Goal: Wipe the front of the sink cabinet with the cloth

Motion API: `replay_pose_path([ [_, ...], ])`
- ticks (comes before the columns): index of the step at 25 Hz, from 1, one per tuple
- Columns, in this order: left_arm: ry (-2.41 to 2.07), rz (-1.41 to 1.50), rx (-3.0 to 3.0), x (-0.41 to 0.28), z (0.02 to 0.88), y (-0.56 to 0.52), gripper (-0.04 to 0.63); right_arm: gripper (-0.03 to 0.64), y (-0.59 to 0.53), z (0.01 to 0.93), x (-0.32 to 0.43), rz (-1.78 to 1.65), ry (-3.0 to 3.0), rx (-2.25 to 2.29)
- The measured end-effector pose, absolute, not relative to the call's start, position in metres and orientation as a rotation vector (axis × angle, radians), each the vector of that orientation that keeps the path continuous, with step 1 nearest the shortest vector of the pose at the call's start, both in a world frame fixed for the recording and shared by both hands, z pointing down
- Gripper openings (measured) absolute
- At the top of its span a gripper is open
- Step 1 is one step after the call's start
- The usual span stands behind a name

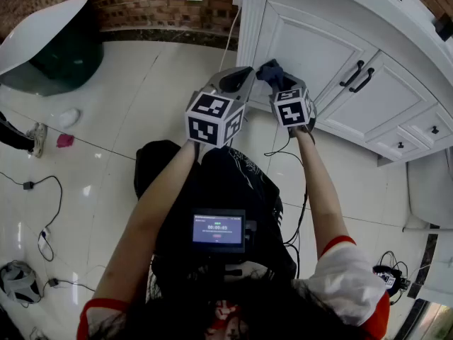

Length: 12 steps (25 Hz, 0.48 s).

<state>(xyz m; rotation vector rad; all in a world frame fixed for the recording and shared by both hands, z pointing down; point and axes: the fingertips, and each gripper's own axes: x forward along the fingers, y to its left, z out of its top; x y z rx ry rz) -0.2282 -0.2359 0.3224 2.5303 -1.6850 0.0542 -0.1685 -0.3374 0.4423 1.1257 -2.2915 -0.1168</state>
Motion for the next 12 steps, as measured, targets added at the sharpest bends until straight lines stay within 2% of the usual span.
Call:
replay_pose_path([
  [6, -1.658, -0.055, 2.556, -0.215, 0.327, -0.233, 0.035, 0.084, -0.347, 0.504, -0.171, -0.031, -2.243, 1.093],
  [12, -1.624, 0.015, 2.535, -0.204, 0.358, -0.238, 0.035, 0.084, -0.349, 0.56, -0.166, 0.045, -2.165, 1.068],
])
